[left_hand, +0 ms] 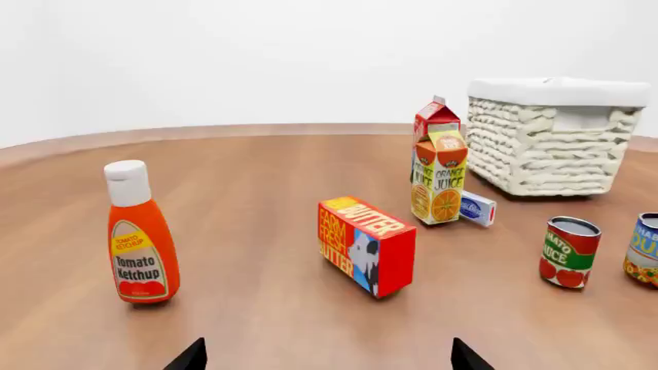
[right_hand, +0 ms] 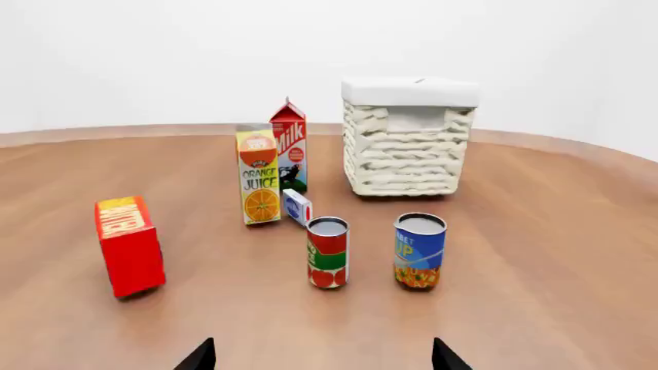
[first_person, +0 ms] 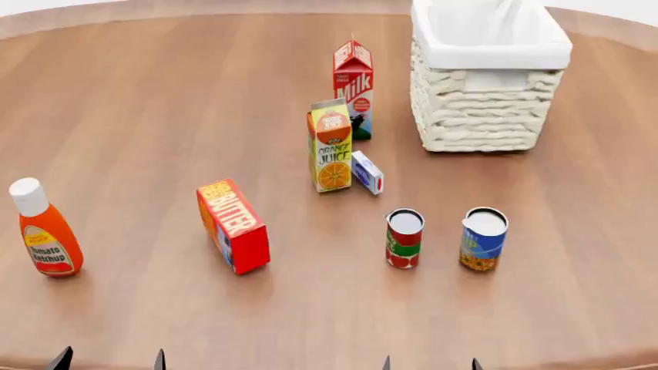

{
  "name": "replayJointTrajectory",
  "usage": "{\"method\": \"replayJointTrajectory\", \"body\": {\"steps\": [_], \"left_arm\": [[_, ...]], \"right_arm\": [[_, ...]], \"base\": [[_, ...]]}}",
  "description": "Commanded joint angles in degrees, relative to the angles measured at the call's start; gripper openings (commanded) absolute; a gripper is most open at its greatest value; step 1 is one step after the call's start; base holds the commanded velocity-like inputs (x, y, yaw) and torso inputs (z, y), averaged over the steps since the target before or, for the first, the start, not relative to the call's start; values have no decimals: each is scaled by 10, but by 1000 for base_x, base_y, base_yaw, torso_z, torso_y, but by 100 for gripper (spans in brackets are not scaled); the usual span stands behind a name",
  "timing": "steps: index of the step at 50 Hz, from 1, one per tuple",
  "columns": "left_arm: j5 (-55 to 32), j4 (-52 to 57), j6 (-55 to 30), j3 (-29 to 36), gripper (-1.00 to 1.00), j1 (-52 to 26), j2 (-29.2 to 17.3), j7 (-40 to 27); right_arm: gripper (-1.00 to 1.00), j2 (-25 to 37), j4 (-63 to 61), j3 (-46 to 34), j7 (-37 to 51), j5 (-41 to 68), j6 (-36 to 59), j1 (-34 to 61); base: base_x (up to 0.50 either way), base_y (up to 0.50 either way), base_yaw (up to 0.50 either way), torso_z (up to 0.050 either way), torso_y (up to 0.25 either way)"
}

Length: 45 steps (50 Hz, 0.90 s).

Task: Pick up the alphabet soup and the tomato sauce, and put them in the basket.

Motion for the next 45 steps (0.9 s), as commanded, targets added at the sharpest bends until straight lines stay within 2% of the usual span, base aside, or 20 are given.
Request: {"method": "replayJointTrajectory", "body": {"steps": [1,10,11,12,18,23,25,26,27,34,41,42,45], "left_arm": [[-11,-15,19,9,100,3,-9,-11],[-8,11,-9,27,100,3,-28,-38],[15,-749,336,56,100,-248,-7,-69],[13,6,-6,5,100,3,-8,-15],[2,5,-5,22,100,1,-20,-28],[-7,74,-42,27,100,12,-27,-35],[-8,33,28,31,100,21,-28,-38],[-7,114,-42,32,100,22,-32,-41],[-9,164,-70,33,100,30,-34,-42],[-6,301,-129,43,100,49,-43,-54],[-5,385,-163,53,100,61,-53,-59],[-12,338,-95,51,100,77,-53,-59],[-12,343,-83,53,100,84,-56,-62]], "right_arm": [[100,8,-6,-12,12,10,2,-2],[100,24,-13,-31,31,31,5,-4],[100,94,552,102,227,164,-314,358],[100,4,-12,-9,8,12,4,-5],[100,19,-15,-21,22,33,0,-7],[100,23,-76,-22,43,43,19,-12],[100,26,-132,-26,51,44,45,-16],[100,29,-147,-28,53,44,51,-17],[100,33,-188,-31,60,36,70,-19],[100,43,-325,-35,74,44,140,-14],[100,53,-457,-46,86,50,228,4],[100,51,-467,-46,89,53,233,6],[100,51,-486,-51,96,54,251,10]], "base": [[0,0,0,0,0],[0,0,0,0,0],[0,0,0,0,0],[0,0,0,0,0],[0,0,0,0,0],[0,0,0,0,0],[0,0,0,0,0],[0,0,0,0,0],[0,0,0,0,0],[0,0,0,0,0],[0,0,0,0,0],[0,0,0,0,0],[0,0,0,0,0]]}}
